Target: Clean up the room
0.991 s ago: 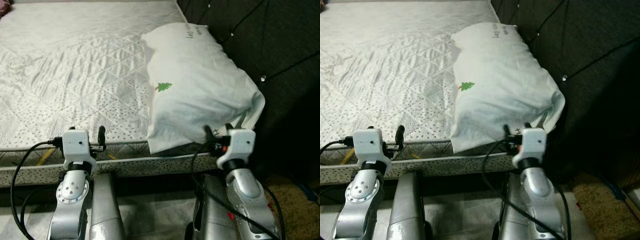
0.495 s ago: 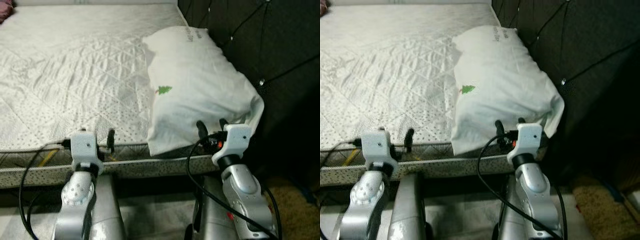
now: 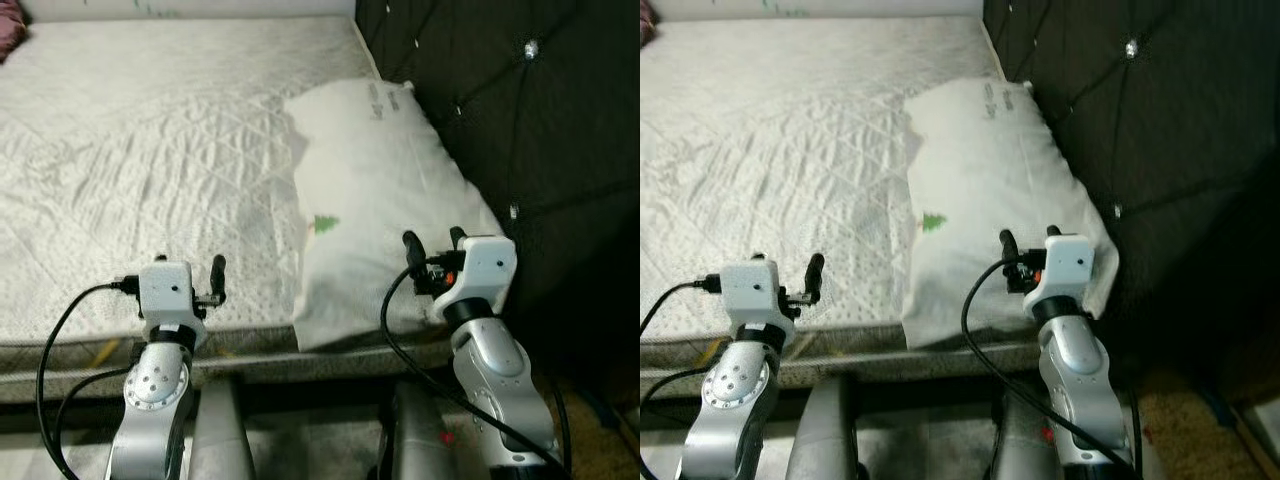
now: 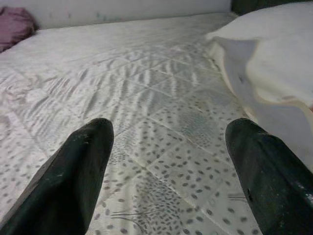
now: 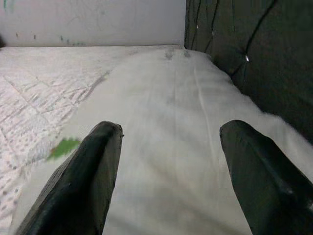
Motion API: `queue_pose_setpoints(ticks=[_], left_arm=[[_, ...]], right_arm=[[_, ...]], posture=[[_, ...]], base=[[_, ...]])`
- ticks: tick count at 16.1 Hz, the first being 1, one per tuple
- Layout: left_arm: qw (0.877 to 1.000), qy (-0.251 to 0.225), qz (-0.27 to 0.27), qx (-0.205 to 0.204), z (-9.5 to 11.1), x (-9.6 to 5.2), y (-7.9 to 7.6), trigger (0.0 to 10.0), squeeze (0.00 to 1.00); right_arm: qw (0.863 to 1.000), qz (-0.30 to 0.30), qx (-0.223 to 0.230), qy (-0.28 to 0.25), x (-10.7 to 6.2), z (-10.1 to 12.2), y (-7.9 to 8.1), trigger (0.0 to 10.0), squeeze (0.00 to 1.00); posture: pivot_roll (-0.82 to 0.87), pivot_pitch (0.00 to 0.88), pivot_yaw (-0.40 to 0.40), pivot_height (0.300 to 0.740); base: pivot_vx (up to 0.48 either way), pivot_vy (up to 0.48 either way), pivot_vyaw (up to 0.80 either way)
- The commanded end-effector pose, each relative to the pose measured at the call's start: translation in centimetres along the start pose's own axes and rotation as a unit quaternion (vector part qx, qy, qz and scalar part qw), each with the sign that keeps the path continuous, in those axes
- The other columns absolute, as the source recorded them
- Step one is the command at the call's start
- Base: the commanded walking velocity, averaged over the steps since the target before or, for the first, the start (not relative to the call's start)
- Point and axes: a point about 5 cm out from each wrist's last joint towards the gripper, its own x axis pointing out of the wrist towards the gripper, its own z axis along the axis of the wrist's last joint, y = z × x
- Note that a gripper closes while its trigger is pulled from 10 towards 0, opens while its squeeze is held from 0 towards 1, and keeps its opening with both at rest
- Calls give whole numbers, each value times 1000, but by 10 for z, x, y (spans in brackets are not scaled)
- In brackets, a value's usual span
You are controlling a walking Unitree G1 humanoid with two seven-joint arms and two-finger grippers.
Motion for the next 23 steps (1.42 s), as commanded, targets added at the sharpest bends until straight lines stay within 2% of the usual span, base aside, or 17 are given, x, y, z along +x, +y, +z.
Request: queue_pose_setpoints(ticks=[1, 8, 12, 15, 21, 23], left_arm=[[1000, 11, 4, 9, -4, 1, 1, 10000, 0], [1000, 6, -2, 15, -3, 5, -3, 10000, 0], [1000, 14, -2, 11, -6, 4, -3, 10000, 0], [1000, 13, -8, 8, -6, 5, -3, 10000, 0], [1000, 14, -6, -11, -4, 8, -2, 10000, 0], [1000, 12, -7, -12, -3, 8, -2, 10000, 0]], right_arm=[[1000, -9, 2, 3, 1, 0, -5, 10000, 0], [1000, -16, -2, 2, 6, 1, -7, 10000, 0], [1000, -23, -9, 10, 4, -2, -13, 10000, 0], [999, -29, -11, 15, 4, -4, -11, 10000, 0], [998, -47, -6, 34, 9, -10, -13, 10000, 0], [997, -64, -18, 41, 8, -13, -17, 10000, 0]], posture=[[8, 0, -11, 658], [10, 0, -17, 740], [8, 0, -24, 740], [8, 0, -17, 740], [13, 0, -16, 740], [12, 0, -15, 740]], base=[[0, 0, 0], [0, 0, 0], [0, 0, 0], [0, 0, 0], [0, 431, 0], [0, 480, 0]])
